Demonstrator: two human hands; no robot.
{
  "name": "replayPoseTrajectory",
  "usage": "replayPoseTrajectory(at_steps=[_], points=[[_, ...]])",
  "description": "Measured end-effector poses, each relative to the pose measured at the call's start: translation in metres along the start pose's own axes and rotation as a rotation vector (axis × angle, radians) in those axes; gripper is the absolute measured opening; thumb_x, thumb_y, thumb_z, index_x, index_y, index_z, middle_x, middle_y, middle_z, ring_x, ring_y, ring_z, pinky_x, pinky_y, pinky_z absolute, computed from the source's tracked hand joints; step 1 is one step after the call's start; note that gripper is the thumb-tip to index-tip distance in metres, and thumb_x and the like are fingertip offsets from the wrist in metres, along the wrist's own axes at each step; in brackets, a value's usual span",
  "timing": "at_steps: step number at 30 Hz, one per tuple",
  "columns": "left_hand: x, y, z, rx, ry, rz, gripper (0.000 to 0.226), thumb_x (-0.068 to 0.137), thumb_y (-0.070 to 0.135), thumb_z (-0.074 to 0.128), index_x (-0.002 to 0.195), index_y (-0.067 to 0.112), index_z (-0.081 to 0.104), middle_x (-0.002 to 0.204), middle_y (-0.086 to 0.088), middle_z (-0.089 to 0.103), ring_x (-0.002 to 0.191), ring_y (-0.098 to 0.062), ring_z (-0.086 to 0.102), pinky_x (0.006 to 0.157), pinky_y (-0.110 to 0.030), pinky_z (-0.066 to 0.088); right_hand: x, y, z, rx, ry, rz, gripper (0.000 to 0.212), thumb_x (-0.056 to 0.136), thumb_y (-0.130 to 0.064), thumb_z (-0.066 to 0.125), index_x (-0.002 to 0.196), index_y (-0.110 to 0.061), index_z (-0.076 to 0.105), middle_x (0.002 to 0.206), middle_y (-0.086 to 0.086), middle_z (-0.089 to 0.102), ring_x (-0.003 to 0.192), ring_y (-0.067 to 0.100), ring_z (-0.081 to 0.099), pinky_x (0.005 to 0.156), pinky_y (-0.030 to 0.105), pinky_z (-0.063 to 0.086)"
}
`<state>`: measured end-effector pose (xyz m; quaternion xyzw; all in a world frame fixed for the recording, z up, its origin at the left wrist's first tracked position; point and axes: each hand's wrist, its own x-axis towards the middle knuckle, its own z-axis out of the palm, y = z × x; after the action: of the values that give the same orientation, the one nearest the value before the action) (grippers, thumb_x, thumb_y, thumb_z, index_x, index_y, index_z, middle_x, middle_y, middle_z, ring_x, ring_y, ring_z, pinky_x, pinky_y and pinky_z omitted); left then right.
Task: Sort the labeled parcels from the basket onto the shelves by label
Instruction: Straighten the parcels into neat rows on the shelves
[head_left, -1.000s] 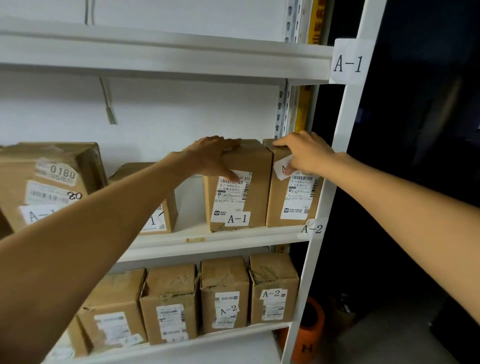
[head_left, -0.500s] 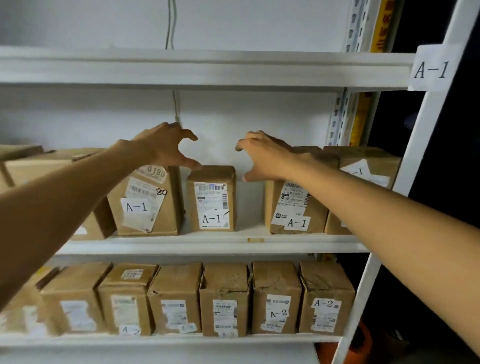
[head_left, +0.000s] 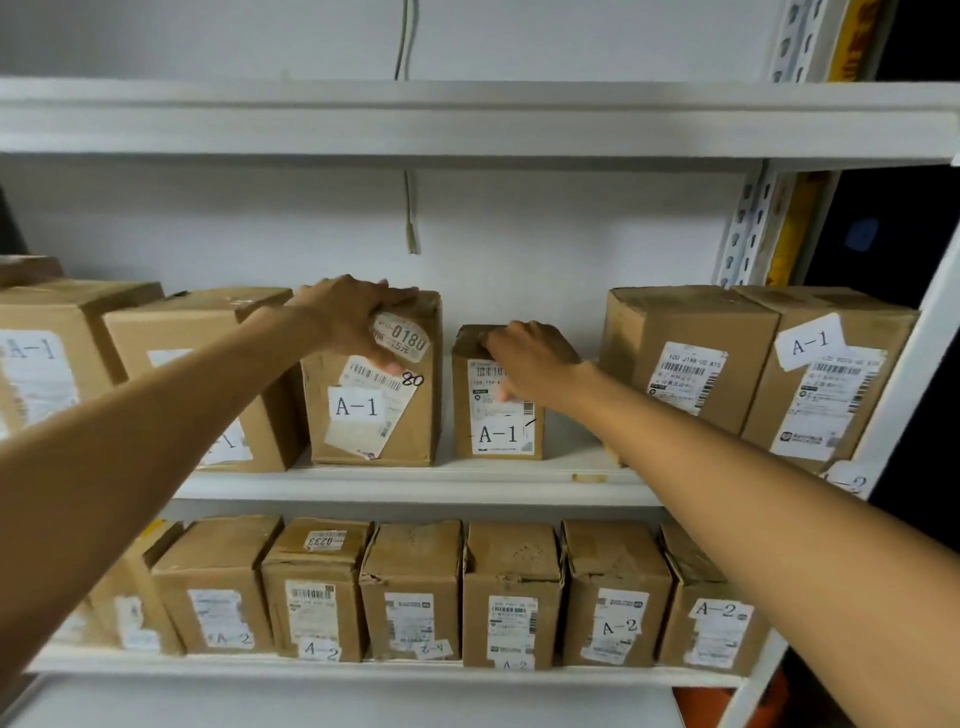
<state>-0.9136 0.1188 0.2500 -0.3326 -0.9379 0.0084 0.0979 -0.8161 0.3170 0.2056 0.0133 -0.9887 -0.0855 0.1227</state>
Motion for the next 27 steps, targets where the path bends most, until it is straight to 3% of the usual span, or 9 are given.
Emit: replayPoseTrajectory(at_steps=[5, 14, 19, 23, 27], points=[[0.003, 0.004, 0.000, -0.023, 0.035, 0.045, 0.097, 0.067, 0.055, 0.077, 0.149, 0.035, 0.027, 0.134, 0.002, 0.058, 0.117, -0.022, 0.057, 0.098, -0.038, 0.045, -0.008, 0.000, -0.001, -0.094, 0.093, -0.039, 0.041, 0.083, -0.022, 0.075, 0.115, -0.003, 0.058, 0.113, 0.013, 0.064, 0.109, 0.031, 0.060, 0.089, 0.036, 0.046], [0.008, 0.034, -0.012, 0.049, 0.034, 0.103, 0.090, 0.067, 0.056, 0.078, 0.144, 0.037, 0.036, 0.122, 0.004, 0.063, 0.115, -0.021, 0.056, 0.098, -0.039, 0.044, -0.029, 0.022, -0.005, -0.142, 0.048, 0.004, 0.043, 0.083, -0.025, 0.074, 0.119, -0.006, 0.058, 0.113, 0.011, 0.062, 0.110, 0.028, 0.059, 0.091, 0.035, 0.046], [0.007, 0.027, -0.003, -0.027, 0.054, 0.065, 0.092, 0.067, 0.057, 0.077, 0.145, 0.034, 0.035, 0.122, 0.002, 0.064, 0.113, -0.021, 0.057, 0.097, -0.037, 0.046, -0.035, 0.036, -0.008, -0.112, -0.038, 0.070, 0.049, 0.083, -0.018, 0.074, 0.124, -0.005, 0.052, 0.120, 0.012, 0.055, 0.114, 0.028, 0.054, 0.090, 0.035, 0.044], [-0.007, 0.012, 0.005, -0.064, 0.236, 0.104, 0.098, 0.062, 0.058, 0.080, 0.145, 0.030, 0.037, 0.135, -0.001, 0.055, 0.121, -0.023, 0.052, 0.099, -0.039, 0.045, -0.034, 0.030, -0.014, -0.154, -0.065, 0.081, 0.052, 0.081, -0.014, 0.075, 0.126, -0.007, 0.050, 0.125, 0.012, 0.052, 0.118, 0.029, 0.050, 0.094, 0.038, 0.042], [-0.028, 0.009, 0.034, -0.363, 0.544, -0.084, 0.136, 0.047, 0.059, 0.086, 0.153, 0.029, 0.006, 0.151, -0.009, 0.026, 0.137, -0.031, 0.029, 0.109, -0.050, 0.031, -0.029, 0.019, -0.015, -0.145, -0.004, 0.067, 0.055, 0.076, -0.011, 0.078, 0.123, -0.008, 0.048, 0.119, 0.011, 0.051, 0.110, 0.029, 0.054, 0.091, 0.041, 0.048]])
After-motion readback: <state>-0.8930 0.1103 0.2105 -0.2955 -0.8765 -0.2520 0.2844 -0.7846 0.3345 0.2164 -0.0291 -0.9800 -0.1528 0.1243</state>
